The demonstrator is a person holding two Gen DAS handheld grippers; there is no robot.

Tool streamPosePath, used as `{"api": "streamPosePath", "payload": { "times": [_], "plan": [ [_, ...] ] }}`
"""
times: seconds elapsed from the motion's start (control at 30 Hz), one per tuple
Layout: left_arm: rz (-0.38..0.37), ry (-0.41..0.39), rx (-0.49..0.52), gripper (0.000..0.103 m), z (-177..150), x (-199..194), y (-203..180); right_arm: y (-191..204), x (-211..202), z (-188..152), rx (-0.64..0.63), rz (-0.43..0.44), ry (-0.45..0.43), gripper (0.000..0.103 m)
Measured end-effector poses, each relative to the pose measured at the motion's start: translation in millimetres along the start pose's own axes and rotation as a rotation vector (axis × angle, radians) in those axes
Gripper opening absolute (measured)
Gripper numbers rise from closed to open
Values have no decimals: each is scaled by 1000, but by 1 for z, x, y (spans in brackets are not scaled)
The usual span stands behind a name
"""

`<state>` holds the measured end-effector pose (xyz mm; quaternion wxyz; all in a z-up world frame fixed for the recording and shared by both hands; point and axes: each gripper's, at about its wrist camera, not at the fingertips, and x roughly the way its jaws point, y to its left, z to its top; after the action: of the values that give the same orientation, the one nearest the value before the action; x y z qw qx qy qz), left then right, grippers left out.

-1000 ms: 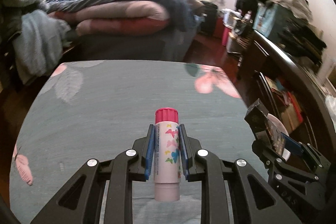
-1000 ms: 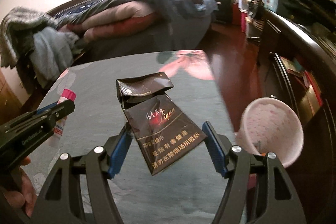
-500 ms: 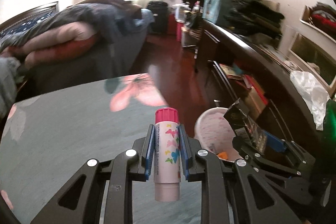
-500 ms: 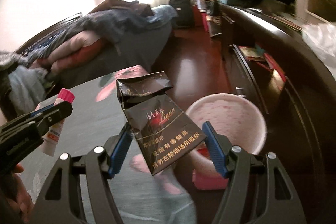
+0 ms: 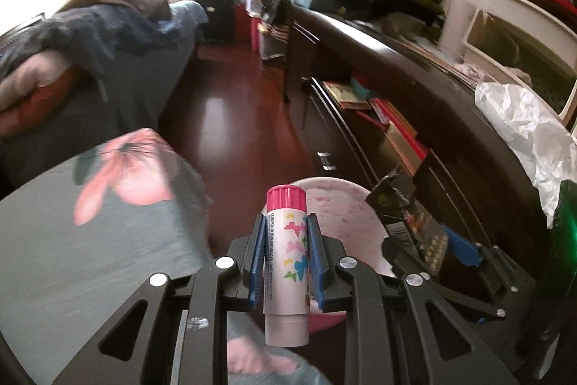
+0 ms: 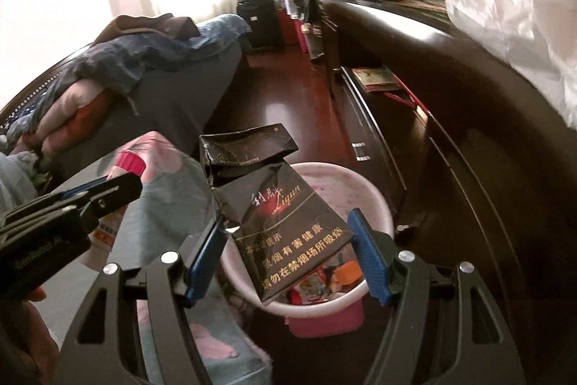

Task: Collect trash
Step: 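Carry both items over the wastebasket and open both grippers to drop them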

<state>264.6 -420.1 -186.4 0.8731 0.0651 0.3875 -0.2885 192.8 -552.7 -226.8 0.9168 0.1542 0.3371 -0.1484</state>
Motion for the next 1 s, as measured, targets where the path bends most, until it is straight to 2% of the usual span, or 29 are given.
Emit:
{"api": "streamPosePath", "payload": {
  "times": [0.33,0.67,0.8,0.93,1.0],
  "plan": [
    [-20,105,-5,22,14,76,-14,-35,57,-2,55,-53,47,69],
    [-17,133,-12,23,21,104,-12,-37,93,-6,52,-73,76,70],
    [-16,124,-32,35,22,100,-7,-36,95,-7,35,-86,72,73],
    [-1,106,-46,42,24,94,-1,-34,93,-7,28,-90,64,76],
    [8,95,-49,52,24,90,0,-33,91,-7,23,-93,63,77]
  ]
}}
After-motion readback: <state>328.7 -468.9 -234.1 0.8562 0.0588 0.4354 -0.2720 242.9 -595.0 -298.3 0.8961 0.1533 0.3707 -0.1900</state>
